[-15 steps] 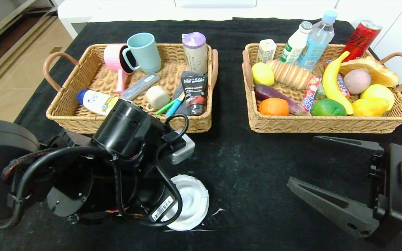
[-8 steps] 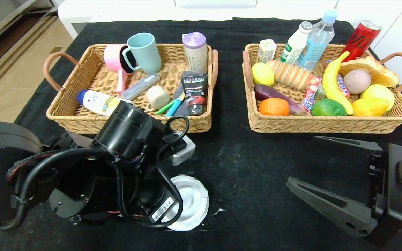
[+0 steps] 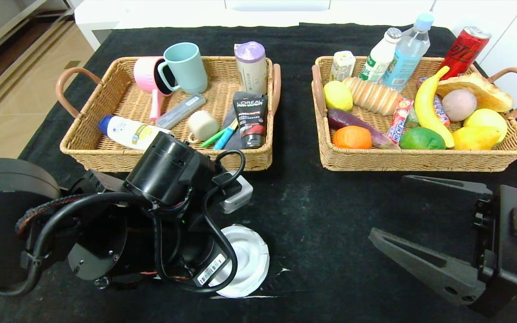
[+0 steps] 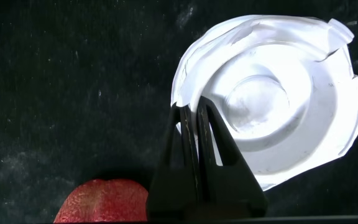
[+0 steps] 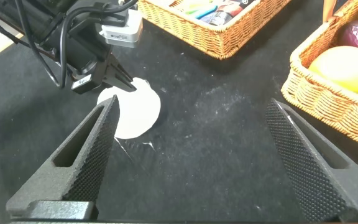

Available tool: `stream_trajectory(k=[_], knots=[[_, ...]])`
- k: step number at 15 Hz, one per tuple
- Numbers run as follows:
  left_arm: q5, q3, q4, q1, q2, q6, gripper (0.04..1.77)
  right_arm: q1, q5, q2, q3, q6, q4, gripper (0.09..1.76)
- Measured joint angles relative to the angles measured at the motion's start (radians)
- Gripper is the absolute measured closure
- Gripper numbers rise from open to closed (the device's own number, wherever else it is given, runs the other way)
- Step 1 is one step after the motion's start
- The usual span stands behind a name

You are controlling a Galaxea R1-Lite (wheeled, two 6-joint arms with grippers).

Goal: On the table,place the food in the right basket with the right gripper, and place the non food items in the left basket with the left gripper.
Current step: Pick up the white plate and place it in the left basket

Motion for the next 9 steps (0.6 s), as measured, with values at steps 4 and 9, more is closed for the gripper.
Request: stream_trajectory(k=[4, 9], knots=[[0.01, -0.008, 0.007, 0.0, -0.014, 0.0, 1.68, 0.001, 0.0, -0.003, 0.001, 0.0, 0.0, 0.14], [0.015, -0.023, 0.016, -0.001, -0.077, -0.001, 1.68, 0.001, 0.0, -0.005, 0.002, 0.0, 0.0, 0.14]])
